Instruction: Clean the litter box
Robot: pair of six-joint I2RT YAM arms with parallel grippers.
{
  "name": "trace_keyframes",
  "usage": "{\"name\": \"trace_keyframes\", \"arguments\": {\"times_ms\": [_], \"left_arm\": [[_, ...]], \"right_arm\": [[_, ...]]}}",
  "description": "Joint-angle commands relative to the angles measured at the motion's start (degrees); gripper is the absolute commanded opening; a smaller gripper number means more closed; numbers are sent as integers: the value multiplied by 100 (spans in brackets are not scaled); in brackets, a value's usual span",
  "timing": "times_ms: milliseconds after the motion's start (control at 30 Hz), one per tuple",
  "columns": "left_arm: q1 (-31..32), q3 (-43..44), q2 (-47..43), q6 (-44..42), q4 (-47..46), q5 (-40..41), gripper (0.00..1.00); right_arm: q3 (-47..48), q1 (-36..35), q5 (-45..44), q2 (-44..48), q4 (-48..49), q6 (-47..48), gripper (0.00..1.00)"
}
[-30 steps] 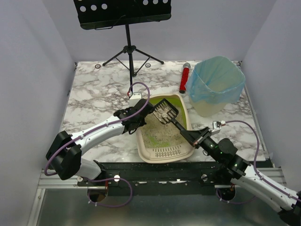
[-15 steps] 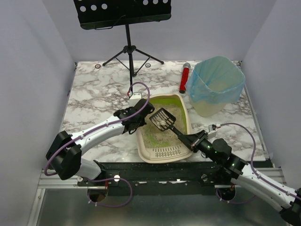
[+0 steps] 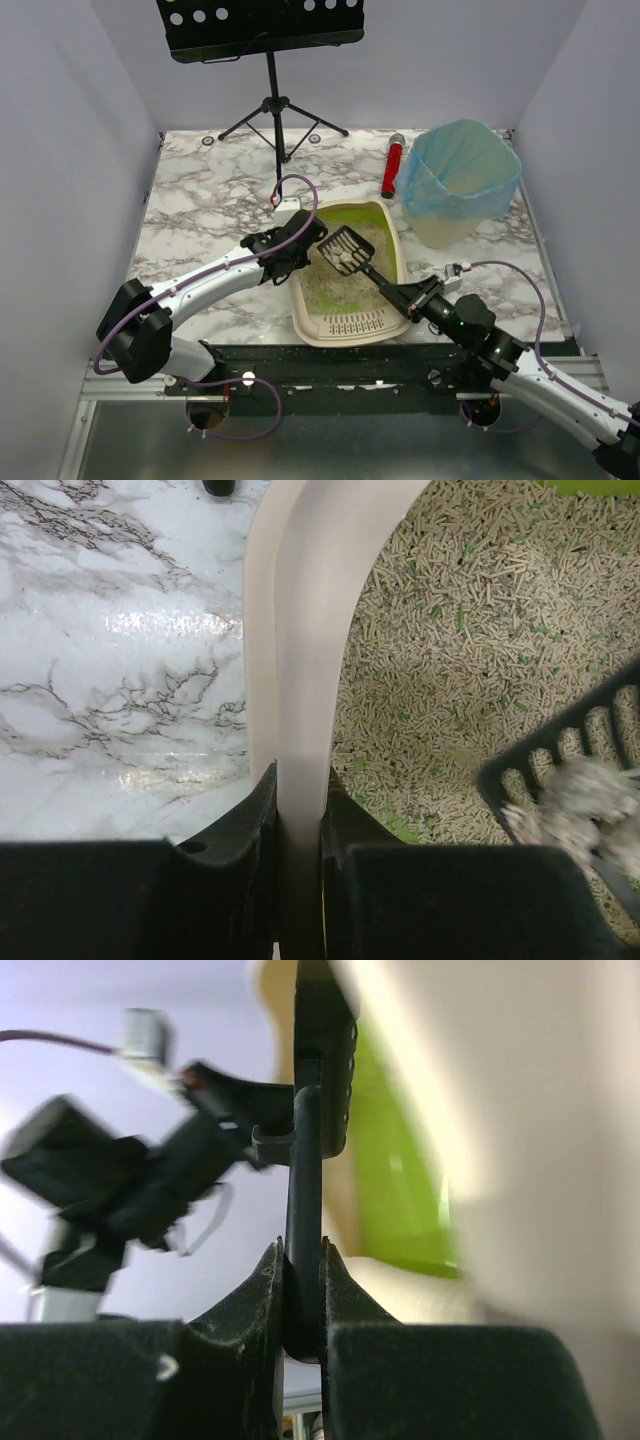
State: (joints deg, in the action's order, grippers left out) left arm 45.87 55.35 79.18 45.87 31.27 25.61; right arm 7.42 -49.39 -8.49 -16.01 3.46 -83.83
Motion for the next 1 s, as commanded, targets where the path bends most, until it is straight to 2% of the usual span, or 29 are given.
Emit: {"name": "trace_keyframes", "arguments": {"times_ms": [0,133,267,367,500,667,867,967], "left_arm": [[36,-51,-175,247,-472,-627,0],[36,-33,-139,247,-472,-645,0],[36,-33,-157,247,-464,-627,0],[36,-51,-183,247,-472,-627,0],[36,-60,-192,239,-481,-627,0],[36,-42,-175,230,-481,-645,0],[36,-51,-192,221,-472,-645,0],[36,-60,-218,212,-481,-627,0]], "right_arm": [[-522,8,-56,142,93,-441,1],[-260,-1,-109,204,49,-292,1],[496,8,-162,98,-222,462,1],[786,8,-126,28,-329,657,1],[332,-1,-144,-25,-478,114,1],[-241,8,-30,-25,4,-204,1],[522,8,-118,-78,-274,507,1],[796,-1,-118,-78,-329,561,1]]}}
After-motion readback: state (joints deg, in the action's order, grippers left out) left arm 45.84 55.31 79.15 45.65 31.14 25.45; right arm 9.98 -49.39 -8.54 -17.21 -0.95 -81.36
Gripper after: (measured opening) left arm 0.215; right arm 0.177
